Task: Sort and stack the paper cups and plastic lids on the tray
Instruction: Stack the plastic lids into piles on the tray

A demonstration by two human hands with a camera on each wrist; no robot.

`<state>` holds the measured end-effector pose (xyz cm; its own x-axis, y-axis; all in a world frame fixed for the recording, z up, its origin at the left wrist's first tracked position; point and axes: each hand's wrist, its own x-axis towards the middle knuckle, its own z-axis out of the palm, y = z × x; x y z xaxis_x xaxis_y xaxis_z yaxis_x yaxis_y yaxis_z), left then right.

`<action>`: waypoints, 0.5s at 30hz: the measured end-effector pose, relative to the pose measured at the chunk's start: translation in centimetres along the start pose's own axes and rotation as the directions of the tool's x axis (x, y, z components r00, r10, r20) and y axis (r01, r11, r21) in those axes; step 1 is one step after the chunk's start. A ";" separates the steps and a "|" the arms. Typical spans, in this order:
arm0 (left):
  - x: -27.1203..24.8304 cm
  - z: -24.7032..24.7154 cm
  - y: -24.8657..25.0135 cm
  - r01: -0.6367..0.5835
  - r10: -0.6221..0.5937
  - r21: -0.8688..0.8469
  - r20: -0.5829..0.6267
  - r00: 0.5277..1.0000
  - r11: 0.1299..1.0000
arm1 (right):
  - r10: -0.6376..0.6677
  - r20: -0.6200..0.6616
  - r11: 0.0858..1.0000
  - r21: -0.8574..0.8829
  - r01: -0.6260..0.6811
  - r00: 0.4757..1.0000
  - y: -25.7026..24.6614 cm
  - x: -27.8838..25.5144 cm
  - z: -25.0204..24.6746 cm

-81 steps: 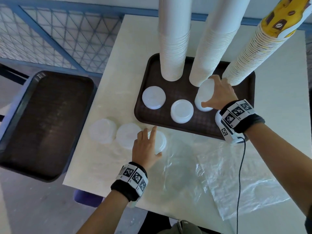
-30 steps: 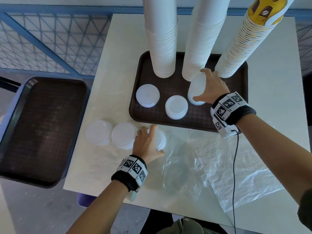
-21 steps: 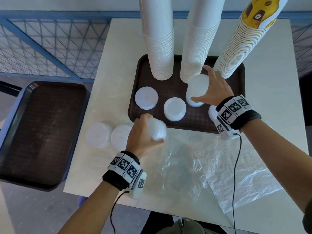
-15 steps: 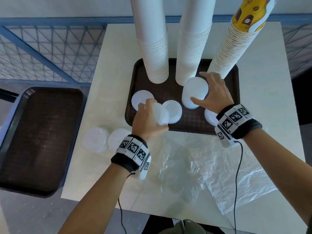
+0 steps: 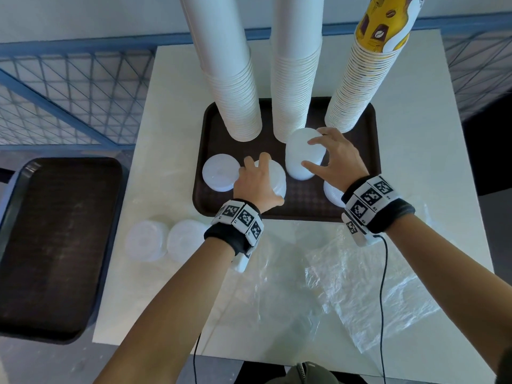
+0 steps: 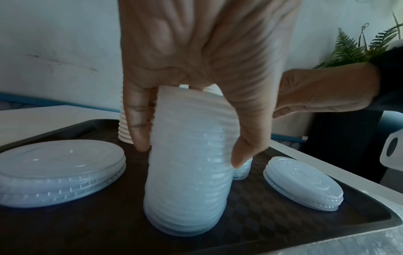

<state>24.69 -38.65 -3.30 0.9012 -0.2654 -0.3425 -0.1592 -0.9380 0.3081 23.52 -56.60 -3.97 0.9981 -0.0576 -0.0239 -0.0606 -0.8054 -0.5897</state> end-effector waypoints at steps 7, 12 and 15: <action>0.1 0.6 -0.2 -0.031 0.031 0.048 0.000 1.000 0.998 | 0.024 0.007 1.000 -0.009 -0.024 1.000 -0.3 -0.1 0.0; 0.1 0.9 -0.8 -0.077 0.078 0.045 -0.009 0.997 0.996 | 0.044 0.023 0.999 -0.014 -0.044 0.999 -0.8 -0.4 -0.1; -0.7 0.5 -1.7 -0.128 0.128 0.000 -0.083 0.988 0.992 | 0.015 -0.077 1.000 -0.004 -0.016 0.997 -1.2 -1.1 0.0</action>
<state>24.17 -37.03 -4.00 0.9039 -0.3636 -0.2254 -0.2734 -0.8962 0.3494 22.51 -55.61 -3.24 0.9929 -0.1155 0.0296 -0.0764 -0.8068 -0.5859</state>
